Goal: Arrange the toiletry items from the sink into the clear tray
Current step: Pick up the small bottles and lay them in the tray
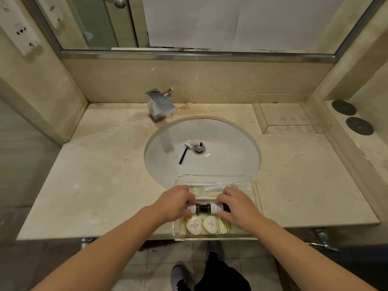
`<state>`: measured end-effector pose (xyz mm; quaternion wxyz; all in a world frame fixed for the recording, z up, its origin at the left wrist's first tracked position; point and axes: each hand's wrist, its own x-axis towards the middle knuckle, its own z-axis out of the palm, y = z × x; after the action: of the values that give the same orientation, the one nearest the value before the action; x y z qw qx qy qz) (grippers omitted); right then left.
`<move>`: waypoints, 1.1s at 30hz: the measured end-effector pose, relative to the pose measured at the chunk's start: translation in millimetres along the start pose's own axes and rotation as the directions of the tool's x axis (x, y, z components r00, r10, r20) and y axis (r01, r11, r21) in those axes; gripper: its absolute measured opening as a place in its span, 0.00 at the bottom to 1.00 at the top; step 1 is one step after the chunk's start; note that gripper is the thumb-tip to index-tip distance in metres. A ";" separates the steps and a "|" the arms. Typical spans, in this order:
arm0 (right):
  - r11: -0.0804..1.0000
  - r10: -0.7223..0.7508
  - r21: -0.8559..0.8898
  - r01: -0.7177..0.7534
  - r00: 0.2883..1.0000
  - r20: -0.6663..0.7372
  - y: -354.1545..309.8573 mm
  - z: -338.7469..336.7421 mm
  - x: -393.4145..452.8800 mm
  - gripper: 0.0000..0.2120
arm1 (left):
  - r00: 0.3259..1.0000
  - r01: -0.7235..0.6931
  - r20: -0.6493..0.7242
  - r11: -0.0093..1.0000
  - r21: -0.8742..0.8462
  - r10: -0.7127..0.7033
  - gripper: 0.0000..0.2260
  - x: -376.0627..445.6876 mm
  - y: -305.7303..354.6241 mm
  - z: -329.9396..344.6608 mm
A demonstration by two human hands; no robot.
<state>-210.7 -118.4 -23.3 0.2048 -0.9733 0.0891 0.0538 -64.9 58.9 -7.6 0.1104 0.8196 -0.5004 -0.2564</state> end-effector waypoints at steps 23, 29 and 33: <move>0.962 0.180 0.221 -0.161 0.981 -0.072 10.8 -23.0 41.7 0.04 | 0.965 0.140 -0.189 0.965 -0.221 -0.183 0.08 20.7 -29.7 -28.4; 0.966 0.137 0.219 -0.137 0.990 0.015 14.4 -22.5 50.1 0.03 | 0.994 0.106 0.015 0.988 -0.112 -0.105 0.09 20.5 -17.5 -27.5; 0.969 0.120 0.214 -0.126 0.992 0.040 13.9 -19.9 53.0 0.03 | 0.995 0.043 0.091 0.998 -0.048 -0.038 0.10 18.9 -14.0 -27.9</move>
<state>-160.2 -147.1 -18.1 0.3070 -0.9370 0.1516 0.0694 -32.5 46.8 4.0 0.1029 0.8142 -0.4816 -0.3076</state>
